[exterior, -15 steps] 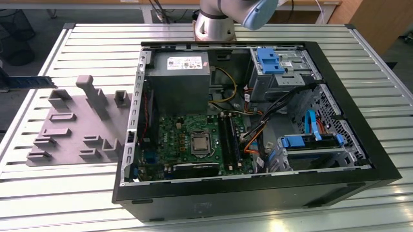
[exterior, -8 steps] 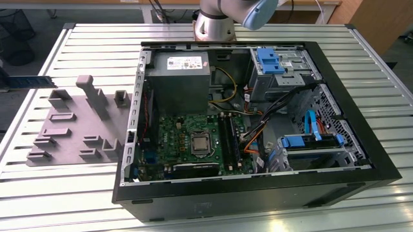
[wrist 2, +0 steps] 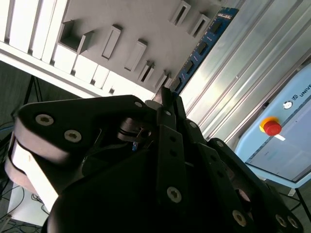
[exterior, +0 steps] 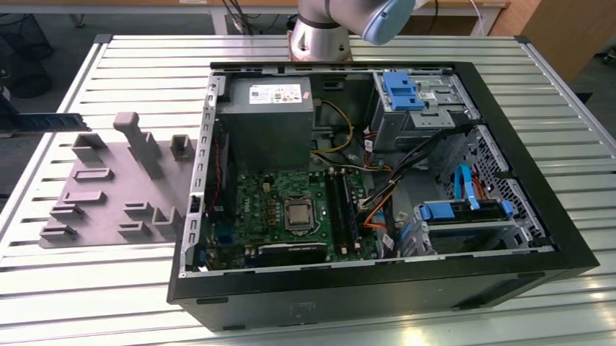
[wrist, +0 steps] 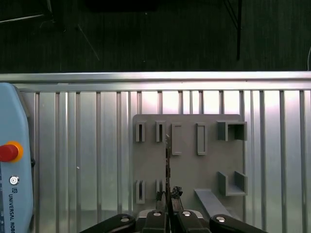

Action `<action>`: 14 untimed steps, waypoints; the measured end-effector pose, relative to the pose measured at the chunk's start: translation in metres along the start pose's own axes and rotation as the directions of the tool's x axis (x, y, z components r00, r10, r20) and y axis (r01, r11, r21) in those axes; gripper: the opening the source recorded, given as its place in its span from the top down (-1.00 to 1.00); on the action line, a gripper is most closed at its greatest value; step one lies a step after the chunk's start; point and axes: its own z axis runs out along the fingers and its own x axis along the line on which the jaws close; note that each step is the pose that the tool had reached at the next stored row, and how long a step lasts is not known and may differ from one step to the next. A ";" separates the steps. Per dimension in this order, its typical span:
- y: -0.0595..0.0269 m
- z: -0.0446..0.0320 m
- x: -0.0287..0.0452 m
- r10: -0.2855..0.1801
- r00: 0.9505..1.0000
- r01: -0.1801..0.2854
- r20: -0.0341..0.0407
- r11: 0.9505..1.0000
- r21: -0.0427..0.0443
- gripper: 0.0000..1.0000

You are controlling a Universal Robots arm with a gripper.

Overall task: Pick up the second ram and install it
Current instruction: 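Pick up the second ram and move it above second insertion slot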

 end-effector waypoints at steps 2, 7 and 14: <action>-0.0021 0.0000 -0.0001 0.000 1.000 0.000 0.000 1.000 0.000 0.72; -0.0077 0.0000 -0.0002 0.000 1.000 0.000 0.000 1.000 0.000 0.72; -0.0162 -0.0001 -0.0005 0.000 1.000 0.000 0.000 1.000 0.000 0.72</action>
